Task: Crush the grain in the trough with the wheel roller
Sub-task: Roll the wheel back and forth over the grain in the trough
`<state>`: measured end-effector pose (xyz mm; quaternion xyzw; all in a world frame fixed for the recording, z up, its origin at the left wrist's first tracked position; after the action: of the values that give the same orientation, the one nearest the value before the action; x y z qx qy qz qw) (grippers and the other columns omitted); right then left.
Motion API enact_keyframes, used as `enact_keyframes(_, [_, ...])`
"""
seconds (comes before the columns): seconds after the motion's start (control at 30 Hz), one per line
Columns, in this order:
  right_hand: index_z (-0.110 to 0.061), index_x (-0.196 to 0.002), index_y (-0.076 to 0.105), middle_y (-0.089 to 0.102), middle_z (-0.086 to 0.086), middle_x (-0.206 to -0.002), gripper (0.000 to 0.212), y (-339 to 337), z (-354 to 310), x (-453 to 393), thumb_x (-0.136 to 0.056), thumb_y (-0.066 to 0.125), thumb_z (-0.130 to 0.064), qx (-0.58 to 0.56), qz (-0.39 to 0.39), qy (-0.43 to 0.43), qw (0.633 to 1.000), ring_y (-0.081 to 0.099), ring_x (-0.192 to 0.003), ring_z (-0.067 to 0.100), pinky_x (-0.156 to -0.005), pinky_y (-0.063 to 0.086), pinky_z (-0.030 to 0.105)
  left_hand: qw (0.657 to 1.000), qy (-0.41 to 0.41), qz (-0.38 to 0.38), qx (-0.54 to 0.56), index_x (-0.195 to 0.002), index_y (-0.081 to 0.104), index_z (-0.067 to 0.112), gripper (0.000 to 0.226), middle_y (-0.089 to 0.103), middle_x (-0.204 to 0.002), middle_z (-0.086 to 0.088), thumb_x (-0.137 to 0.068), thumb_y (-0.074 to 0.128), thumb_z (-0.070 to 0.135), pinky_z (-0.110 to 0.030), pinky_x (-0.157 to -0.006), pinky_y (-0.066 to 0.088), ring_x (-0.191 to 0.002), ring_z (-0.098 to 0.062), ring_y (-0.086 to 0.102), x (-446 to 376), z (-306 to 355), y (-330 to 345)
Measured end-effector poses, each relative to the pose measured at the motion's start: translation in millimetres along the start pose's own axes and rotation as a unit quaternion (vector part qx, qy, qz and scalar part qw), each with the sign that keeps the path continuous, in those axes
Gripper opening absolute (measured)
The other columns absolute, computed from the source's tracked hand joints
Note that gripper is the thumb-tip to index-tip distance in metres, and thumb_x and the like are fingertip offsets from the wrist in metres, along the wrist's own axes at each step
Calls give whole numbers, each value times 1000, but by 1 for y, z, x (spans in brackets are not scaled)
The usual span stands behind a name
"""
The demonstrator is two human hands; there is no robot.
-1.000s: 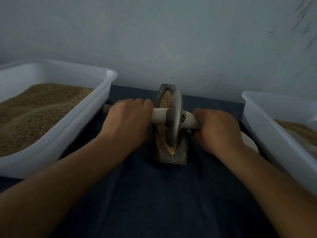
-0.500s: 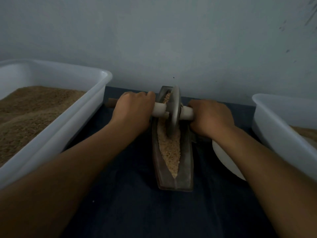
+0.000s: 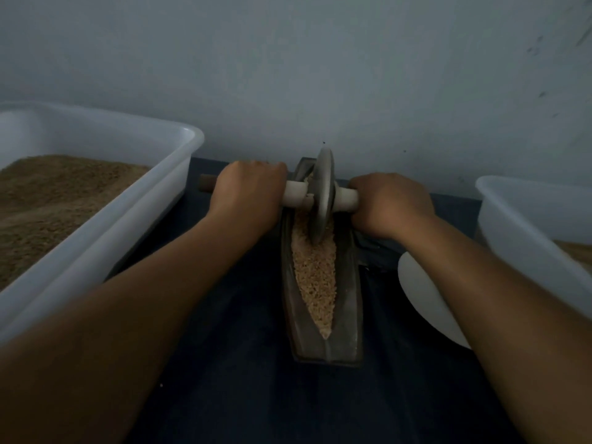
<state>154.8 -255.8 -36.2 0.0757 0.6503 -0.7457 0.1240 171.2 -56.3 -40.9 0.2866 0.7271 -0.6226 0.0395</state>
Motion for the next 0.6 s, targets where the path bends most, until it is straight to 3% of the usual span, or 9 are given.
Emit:
enact_keyframes(0.1, [-33,-87,62,67,-4,-88,14,-3,-3,16,-74,65,-38,2,39,-2,999,65,-80,25,-48,20,21,1000,6,7,-10,-107,49,18,24,64,-99,-4,-88,62,25,-34,-63,42,-83,-22,63,15,2,-4])
enact_keyframes(0.27, [-30,-89,60,64,-6,-80,19,-12,-13,56,-73,67,-38,12,81,-15,996,61,-72,22,-49,15,26,1000,7,15,0,-107,49,19,29,63,-100,-1,-86,66,29,-29,-65,41,-84,-18,62,46,5,-13])
enact_keyframes(0.4, [-25,-94,54,60,-5,-78,25,-20,-20,92,-78,68,-39,2,110,-18,994,57,-66,21,-55,26,30,999,23,43,5,-101,47,21,25,62,-97,1,-86,65,30,-29,-69,42,-85,-16,57,64,7,-29])
enact_keyframes(0.6, [-20,-90,58,61,-2,-78,22,-33,-22,125,-77,71,-31,-29,146,-49,988,54,-64,20,-60,26,30,994,30,91,57,-92,44,23,31,61,-87,3,-79,72,28,-29,-78,43,-82,-17,57,93,10,-50])
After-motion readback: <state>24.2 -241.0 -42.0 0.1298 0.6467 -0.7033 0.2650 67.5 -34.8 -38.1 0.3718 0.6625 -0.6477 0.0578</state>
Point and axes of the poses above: each hand's wrist, its own x-axis away from the middle knuckle, its own y-axis out of the palm, z = x × y, the point moved 3 cm from there along -x, towards the middle knuckle
